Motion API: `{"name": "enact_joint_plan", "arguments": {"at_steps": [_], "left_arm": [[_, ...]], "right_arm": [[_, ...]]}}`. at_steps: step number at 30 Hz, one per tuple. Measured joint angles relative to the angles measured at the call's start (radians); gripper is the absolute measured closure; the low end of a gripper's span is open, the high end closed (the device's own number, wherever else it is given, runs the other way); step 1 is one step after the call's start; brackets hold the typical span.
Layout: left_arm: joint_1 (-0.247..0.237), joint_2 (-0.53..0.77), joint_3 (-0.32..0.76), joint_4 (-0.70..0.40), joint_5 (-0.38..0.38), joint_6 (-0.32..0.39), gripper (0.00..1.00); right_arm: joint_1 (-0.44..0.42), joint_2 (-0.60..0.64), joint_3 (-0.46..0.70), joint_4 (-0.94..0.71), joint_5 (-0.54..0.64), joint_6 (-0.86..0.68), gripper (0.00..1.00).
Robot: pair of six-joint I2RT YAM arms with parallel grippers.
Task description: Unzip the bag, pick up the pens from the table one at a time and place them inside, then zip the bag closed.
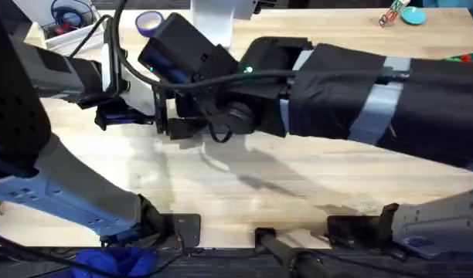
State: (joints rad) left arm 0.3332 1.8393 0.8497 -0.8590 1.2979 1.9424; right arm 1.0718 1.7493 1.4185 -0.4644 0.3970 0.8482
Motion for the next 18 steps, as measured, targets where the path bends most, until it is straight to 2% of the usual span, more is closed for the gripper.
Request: {"name": "enact_joint_plan", "arguments": {"at_steps": [4, 10, 12, 18], "left_arm": [[0.000, 0.000, 0.000, 0.000, 0.000, -0.003, 0.452], [0.000, 0.000, 0.000, 0.000, -0.001, -0.006, 0.862], [0.000, 0.000, 0.000, 0.000, -0.001, -0.008, 0.956], [0.000, 0.000, 0.000, 0.000, -0.001, -0.009, 0.962]], "right_arm": [[0.000, 0.000, 0.000, 0.000, 0.000, -0.006, 0.971], [0.000, 0.000, 0.000, 0.000, 0.000, -0.009, 0.971], [0.000, 0.000, 0.000, -0.001, 0.000, -0.012, 0.971], [0.000, 0.000, 0.000, -0.001, 0.000, -0.012, 0.971]]}}
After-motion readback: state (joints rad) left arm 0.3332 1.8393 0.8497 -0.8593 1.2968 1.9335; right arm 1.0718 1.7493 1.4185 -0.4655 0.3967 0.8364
